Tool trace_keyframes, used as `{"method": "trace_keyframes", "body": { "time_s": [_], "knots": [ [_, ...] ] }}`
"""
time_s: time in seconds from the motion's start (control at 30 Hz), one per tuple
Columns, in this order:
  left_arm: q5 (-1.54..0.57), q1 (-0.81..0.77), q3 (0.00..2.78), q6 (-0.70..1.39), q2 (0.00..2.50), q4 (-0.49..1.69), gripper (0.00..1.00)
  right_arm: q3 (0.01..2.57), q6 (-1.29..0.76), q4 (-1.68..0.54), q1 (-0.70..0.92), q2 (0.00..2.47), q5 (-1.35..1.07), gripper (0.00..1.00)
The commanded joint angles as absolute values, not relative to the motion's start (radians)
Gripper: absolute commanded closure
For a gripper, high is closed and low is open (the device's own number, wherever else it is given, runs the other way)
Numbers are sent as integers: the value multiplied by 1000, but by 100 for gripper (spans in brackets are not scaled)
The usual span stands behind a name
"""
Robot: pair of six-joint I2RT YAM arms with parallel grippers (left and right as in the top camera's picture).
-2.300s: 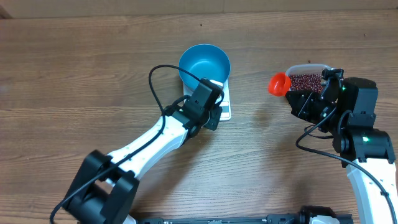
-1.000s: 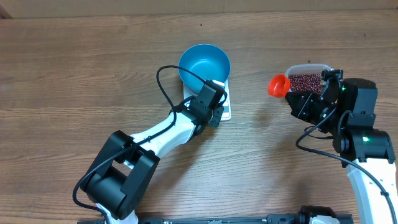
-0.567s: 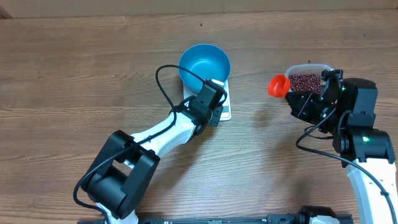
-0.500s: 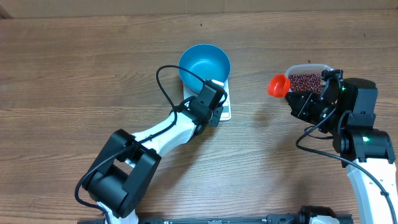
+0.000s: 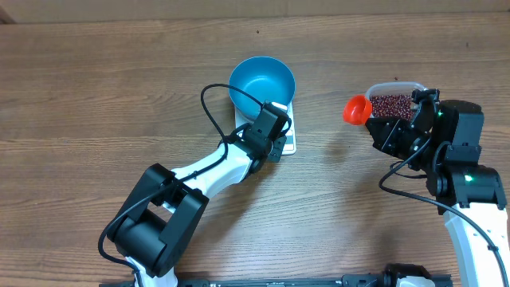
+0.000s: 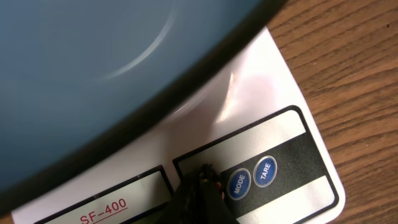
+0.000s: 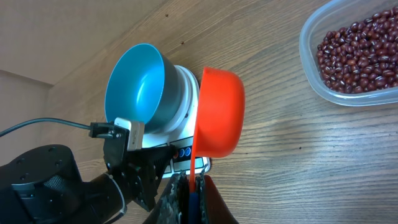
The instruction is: Scoop item into bowl and weigh 150g on scale
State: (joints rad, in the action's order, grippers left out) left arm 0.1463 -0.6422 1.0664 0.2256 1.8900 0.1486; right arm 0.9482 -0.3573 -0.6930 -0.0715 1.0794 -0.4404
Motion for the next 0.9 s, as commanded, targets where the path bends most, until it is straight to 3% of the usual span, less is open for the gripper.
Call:
{"method": "trace_keyframes", "body": {
  "time_s": [0.0, 0.87],
  "knots": [
    [141, -649, 1059, 223, 1909, 145, 96, 970, -346, -688, -73, 1078, -437, 96],
    [104, -649, 1058, 186, 1910, 162, 96, 970, -345, -690, -73, 1078, -437, 96]
  ]
}}
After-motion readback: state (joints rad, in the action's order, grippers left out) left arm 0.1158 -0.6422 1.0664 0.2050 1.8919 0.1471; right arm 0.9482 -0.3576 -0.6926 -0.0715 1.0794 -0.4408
